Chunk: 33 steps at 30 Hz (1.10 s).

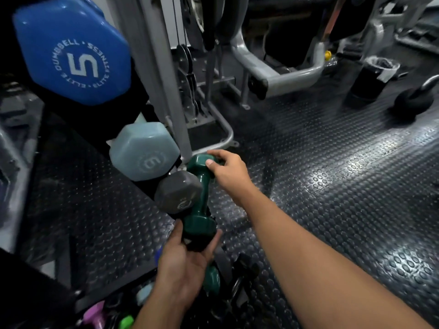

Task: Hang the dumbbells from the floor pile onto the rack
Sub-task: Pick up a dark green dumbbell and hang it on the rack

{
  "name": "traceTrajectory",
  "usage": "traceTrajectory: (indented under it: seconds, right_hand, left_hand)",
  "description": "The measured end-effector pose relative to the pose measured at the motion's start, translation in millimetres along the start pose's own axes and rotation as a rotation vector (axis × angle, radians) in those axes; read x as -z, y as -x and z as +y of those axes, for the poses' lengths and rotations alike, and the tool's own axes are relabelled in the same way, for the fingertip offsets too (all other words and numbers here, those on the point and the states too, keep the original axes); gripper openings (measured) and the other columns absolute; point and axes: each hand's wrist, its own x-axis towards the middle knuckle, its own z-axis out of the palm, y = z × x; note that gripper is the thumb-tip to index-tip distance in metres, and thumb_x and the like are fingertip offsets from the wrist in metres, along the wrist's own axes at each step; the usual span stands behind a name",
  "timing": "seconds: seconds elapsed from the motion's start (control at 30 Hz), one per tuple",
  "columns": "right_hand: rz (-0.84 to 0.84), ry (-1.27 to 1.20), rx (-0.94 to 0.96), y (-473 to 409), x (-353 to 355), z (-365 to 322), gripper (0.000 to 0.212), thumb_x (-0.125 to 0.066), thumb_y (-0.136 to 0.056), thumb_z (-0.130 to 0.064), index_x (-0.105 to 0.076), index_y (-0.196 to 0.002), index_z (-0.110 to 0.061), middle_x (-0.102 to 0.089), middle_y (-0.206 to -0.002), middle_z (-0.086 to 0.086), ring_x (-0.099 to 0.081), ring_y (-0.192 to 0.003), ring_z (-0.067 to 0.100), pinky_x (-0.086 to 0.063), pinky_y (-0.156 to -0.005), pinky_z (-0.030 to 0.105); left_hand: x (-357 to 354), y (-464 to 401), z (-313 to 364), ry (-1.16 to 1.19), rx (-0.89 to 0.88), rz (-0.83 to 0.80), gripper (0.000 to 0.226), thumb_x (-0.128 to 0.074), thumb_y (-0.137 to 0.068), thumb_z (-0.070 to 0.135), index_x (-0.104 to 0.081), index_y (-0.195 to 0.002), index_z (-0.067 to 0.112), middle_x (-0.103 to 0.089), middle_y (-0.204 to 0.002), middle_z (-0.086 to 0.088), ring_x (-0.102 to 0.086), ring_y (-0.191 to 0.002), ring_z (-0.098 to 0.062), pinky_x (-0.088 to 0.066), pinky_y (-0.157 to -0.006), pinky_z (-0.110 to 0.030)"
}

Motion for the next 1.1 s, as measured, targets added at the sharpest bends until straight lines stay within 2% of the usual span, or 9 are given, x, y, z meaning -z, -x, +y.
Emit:
traceTrajectory:
  seconds: [0.17,0.4,0.53,0.67,0.83,0.93,1.0,1.03,1.1]
  right_hand:
    - [-0.007,-0.005,-0.007,-12,-14,-2,0.032,-0.068,-0.099,-0.033,-0.073,-0.130,-0.029,-0.074,-0.118,-0.006,-0.070,-0.105,0.012,-0.059,-0.099,0.041]
    - [0.033,0.063,0.038,-32,-25,-8,0.030,-0.067,-0.101,-0.032,-0.074,-0.130,-0.029,-0.071,-0.093,-0.011,-0.069,-0.093,0.010,-0.058,-0.090,0.034]
    - [-0.031,0.066,0.047,-41,-35,-11,0.033,-0.065,-0.102,-0.032,-0.071,-0.135,-0.029,-0.075,-0.117,-0.001,-0.067,-0.109,0.016,-0.056,-0.100,0.037]
    - [-0.130,-0.005,0.012,-58,-47,4,0.040,-0.058,-0.096,-0.038,-0.069,-0.134,-0.036,-0.074,-0.127,-0.005,-0.066,-0.121,0.016,-0.053,-0.109,0.045]
    - [-0.319,-0.189,-0.046,-69,-58,24,0.049,-0.051,-0.097,-0.023,-0.063,-0.144,-0.027,-0.066,-0.144,0.000,-0.061,-0.133,0.019,-0.046,-0.117,0.047]
    - [-0.387,-0.143,-0.043,-68,-62,20,0.044,-0.051,-0.101,-0.019,-0.065,-0.142,-0.024,-0.058,-0.151,-0.002,-0.050,-0.143,0.020,-0.039,-0.122,0.049]
    - [-0.401,-0.084,-0.015,-63,-63,17,0.038,-0.049,-0.107,-0.007,-0.063,-0.142,-0.010,-0.061,-0.138,-0.003,-0.053,-0.131,0.017,-0.044,-0.114,0.038]
    - [-0.409,-0.070,-0.006,-61,-62,17,0.037,-0.048,-0.108,-0.002,-0.062,-0.142,-0.005,-0.062,-0.128,-0.002,-0.054,-0.121,0.015,-0.047,-0.103,0.030]
    - [-0.420,-0.044,0.003,-59,-63,19,0.035,-0.049,-0.107,0.000,-0.066,-0.136,-0.008,-0.065,-0.113,-0.005,-0.057,-0.105,0.010,-0.045,-0.090,0.024]
  left_hand:
    - [-4,-5,2,0.041,-0.014,-0.009,0.047,-0.044,-0.109,0.040,-0.059,-0.139,0.006,-0.072,-0.129,-0.019,-0.066,-0.122,-0.040,-0.051,-0.107,-0.059]
    - [-10,-10,3,0.063,0.001,-0.054,0.046,-0.046,-0.109,0.036,-0.058,-0.138,0.001,-0.071,-0.128,-0.024,-0.068,-0.120,-0.044,-0.047,-0.112,-0.057]
    - [-15,-11,1,0.074,0.019,-0.040,0.046,-0.043,-0.111,0.033,-0.057,-0.138,-0.001,-0.071,-0.126,-0.024,-0.066,-0.122,-0.043,-0.046,-0.114,-0.052]
    - [-15,-13,0,0.074,0.033,-0.035,0.047,-0.040,-0.112,0.032,-0.057,-0.138,-0.003,-0.071,-0.127,-0.026,-0.066,-0.123,-0.041,-0.044,-0.116,-0.049]
    - [-14,-11,-2,0.061,0.064,-0.012,0.046,-0.039,-0.113,0.032,-0.056,-0.136,-0.004,-0.070,-0.125,-0.029,-0.068,-0.120,-0.041,-0.046,-0.115,-0.046]
    - [-7,-13,-2,0.020,0.064,-0.023,0.043,-0.038,-0.114,0.029,-0.058,-0.136,-0.003,-0.071,-0.125,-0.028,-0.067,-0.122,-0.039,-0.044,-0.116,-0.046]
    - [0,-14,-3,-0.019,0.061,-0.028,0.044,-0.036,-0.114,0.028,-0.058,-0.136,-0.004,-0.070,-0.125,-0.029,-0.067,-0.124,-0.039,-0.045,-0.116,-0.045]
    - [3,-15,-4,-0.034,0.062,-0.023,0.046,-0.036,-0.114,0.029,-0.057,-0.136,-0.005,-0.070,-0.124,-0.029,-0.066,-0.124,-0.039,-0.046,-0.115,-0.045]
    - [5,-14,-3,-0.054,0.068,-0.009,0.049,-0.034,-0.114,0.032,-0.058,-0.133,-0.007,-0.071,-0.123,-0.030,-0.066,-0.124,-0.039,-0.047,-0.114,-0.044]
